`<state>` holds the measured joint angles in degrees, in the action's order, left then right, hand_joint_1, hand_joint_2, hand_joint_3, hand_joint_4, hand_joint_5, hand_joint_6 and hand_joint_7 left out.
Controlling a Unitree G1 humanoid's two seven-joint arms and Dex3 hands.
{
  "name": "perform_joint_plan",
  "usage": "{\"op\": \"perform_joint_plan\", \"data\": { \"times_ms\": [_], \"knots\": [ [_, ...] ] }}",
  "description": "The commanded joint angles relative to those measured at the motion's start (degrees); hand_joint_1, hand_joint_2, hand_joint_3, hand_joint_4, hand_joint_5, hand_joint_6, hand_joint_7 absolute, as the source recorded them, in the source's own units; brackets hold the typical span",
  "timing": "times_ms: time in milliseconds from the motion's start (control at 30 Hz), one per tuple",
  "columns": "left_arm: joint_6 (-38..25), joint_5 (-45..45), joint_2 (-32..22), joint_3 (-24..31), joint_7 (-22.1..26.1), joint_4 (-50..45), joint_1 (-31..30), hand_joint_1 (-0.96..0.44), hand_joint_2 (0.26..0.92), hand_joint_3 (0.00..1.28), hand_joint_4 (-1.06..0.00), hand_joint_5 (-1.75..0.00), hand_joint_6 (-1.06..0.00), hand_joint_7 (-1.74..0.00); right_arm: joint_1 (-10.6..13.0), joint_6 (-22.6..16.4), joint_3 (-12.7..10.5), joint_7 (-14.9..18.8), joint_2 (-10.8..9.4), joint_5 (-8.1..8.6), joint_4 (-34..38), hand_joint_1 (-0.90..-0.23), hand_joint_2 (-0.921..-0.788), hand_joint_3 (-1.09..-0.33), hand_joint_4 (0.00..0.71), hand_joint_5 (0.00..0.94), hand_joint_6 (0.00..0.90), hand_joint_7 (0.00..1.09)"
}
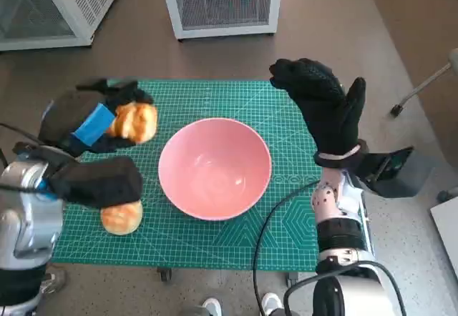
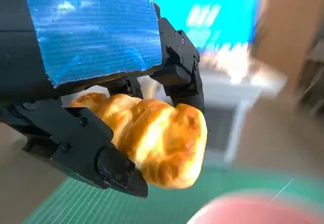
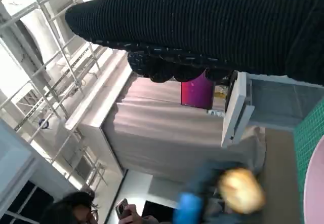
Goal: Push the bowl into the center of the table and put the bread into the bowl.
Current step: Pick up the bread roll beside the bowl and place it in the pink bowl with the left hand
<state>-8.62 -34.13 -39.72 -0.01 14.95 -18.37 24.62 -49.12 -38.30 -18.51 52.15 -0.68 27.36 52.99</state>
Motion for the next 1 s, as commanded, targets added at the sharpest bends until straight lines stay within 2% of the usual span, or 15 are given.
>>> {"op": "perform_joint_plan", "data": {
  "times_ms": [33, 300, 700, 800, 833, 867, 900, 933, 967, 1000],
  "knots": [
    [-0.1, -0.7, 2.2, -0.7, -0.3, -4.0, -0.2, 0.0, 0.92, 0.03, -0.69, -1.17, -0.7, -1.09, 1.7, 0.5, 0.2, -0.1, -0.2, -0.01, 0.6, -0.462, -0.921, -0.384, 0.411, 0.0, 0.591, 0.0],
    [-0.5, 0.8, 7.1, -6.4, 3.7, -6.5, 1.5, 0.0, 0.92, 0.04, -0.69, -1.15, -0.67, -1.12, 1.8, 1.0, 0.3, 0.1, 0.1, 0.16, 0.5, -0.46, -0.921, -0.382, 0.413, 0.001, 0.592, 0.0],
    [4.3, 0.1, 9.6, -10.4, 4.2, -1.1, 2.3, 0.0, 0.92, 0.05, -0.7, -1.17, -0.66, -1.12, 2.4, 2.0, 0.4, 0.6, 0.5, 0.76, -0.3, -0.459, -0.921, -0.385, 0.413, 0.0, 0.598, 0.0],
    [3.3, 0.3, 10.4, -11.0, 5.0, -0.4, 2.4, 0.0, 0.92, 0.07, -0.68, -1.18, -0.64, -1.14, 2.5, 2.1, 0.4, 0.7, 0.6, 0.86, -0.3, -0.462, -0.921, -0.386, 0.412, 0.0, 0.599, 0.0],
    [1.8, 0.1, 10.8, -11.5, 6.1, -0.5, 2.3, 0.0, 0.92, 0.1, -0.63, -1.21, -0.61, -1.19, 2.4, 2.3, 0.3, 0.7, 0.7, 0.92, -0.2, -0.464, -0.921, -0.387, 0.412, 0.0, 0.599, 0.0],
    [0.7, 0.0, 11.0, -11.8, 6.9, -0.6, 2.2, 0.0, 0.895, 0.1, -0.54, -0.92, -0.55, -0.95, 2.4, 2.4, 0.3, 0.8, 0.7, 0.97, -0.2, -0.465, -0.921, -0.387, 0.411, 0.0, 0.599, 0.0],
    [-0.7, -0.5, 11.0, -12.3, 8.2, -0.8, 2.1, 0.0, 0.891, 0.09, -0.53, -0.77, -0.54, -0.82, 2.4, 2.5, 0.2, 0.8, 0.8, 1.05, -0.2, -0.466, -0.921, -0.387, 0.411, 0.0, 0.599, 0.0],
    [-1.5, -1.0, 11.0, -12.6, 9.0, -1.0, 2.1, 0.0, 0.868, 0.06, -0.45, -0.5, -0.49, -0.57, 2.4, 2.6, 0.2, 0.8, 0.8, 1.1, -0.3, -0.467, -0.921, -0.388, 0.41, 0.0, 0.599, 0.0],
    [-2.2, -1.7, 10.7, -13.0, 9.9, -1.0, 2.1, 0.0, 0.854, 0.04, -0.4, -0.32, -0.47, -0.4, 2.4, 2.8, 0.2, 0.8, 0.9, 1.15, -0.4, -0.468, -0.921, -0.389, 0.41, 0.0, 0.598, 0.0],
    [-2.7, -2.2, 10.5, -13.2, 10.6, -1.1, 2.2, -0.01, 0.843, 0.04, -0.37, -0.26, -0.45, -0.33, 2.4, 2.9, 0.2, 0.8, 0.9, 1.19, -0.4, -0.468, -0.921, -0.389, 0.41, 0.0, 0.598, 0.0]
  ]
}}
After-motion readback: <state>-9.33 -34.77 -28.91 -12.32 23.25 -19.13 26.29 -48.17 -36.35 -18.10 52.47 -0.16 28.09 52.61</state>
